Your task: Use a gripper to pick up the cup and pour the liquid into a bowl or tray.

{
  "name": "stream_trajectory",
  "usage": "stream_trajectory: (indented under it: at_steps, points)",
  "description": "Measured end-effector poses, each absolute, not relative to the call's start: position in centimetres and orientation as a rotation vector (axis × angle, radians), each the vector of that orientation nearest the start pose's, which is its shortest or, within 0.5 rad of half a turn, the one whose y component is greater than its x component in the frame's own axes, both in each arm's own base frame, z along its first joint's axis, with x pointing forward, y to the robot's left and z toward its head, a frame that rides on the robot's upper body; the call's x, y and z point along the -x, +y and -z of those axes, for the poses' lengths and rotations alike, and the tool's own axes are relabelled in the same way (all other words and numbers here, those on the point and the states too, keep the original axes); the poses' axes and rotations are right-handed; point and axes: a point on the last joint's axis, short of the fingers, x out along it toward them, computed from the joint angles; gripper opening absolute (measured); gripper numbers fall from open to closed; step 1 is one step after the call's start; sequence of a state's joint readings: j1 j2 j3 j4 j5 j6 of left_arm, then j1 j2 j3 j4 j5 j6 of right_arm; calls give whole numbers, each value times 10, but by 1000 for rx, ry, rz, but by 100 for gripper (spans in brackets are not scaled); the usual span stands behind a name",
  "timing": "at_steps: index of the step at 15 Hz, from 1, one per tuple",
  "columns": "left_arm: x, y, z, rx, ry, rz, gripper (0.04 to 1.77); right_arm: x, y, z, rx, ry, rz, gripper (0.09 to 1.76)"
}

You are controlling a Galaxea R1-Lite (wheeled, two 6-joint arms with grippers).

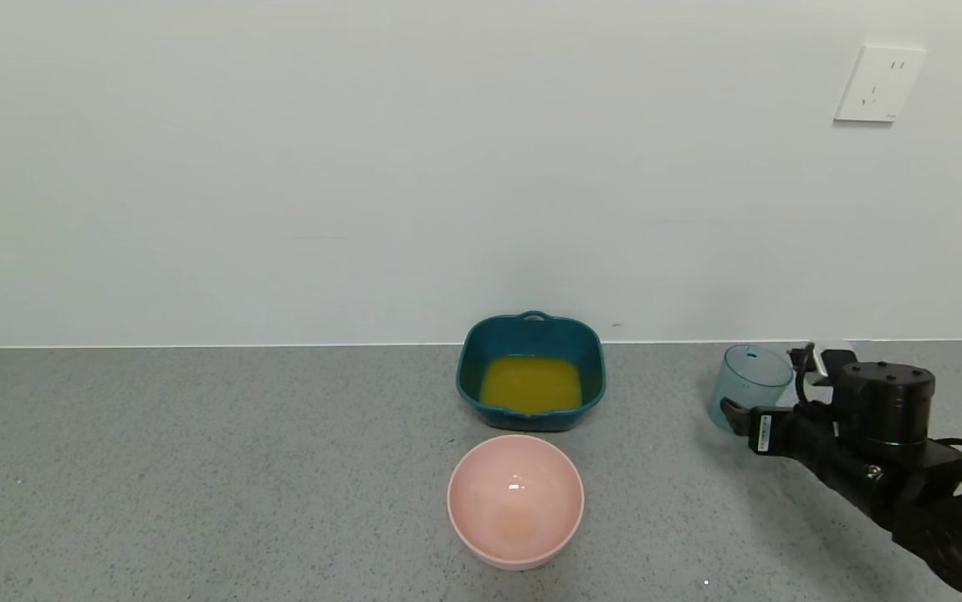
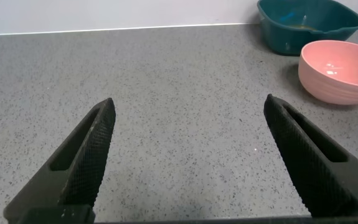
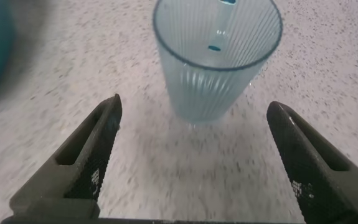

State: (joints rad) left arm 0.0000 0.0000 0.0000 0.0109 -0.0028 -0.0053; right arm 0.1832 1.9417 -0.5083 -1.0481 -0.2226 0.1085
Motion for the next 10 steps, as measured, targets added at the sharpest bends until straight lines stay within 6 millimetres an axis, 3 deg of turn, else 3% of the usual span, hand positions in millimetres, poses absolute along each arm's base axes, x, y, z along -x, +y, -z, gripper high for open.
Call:
stream_trajectory:
  at_steps: [5, 10]
  points:
    - [23, 0, -74, 6, 10, 3, 172, -242, 57, -130, -12, 414, -19, 170]
    - [23, 0, -74, 5, 11, 3, 172, -170, 51, -174, -1, 407, -94, 170]
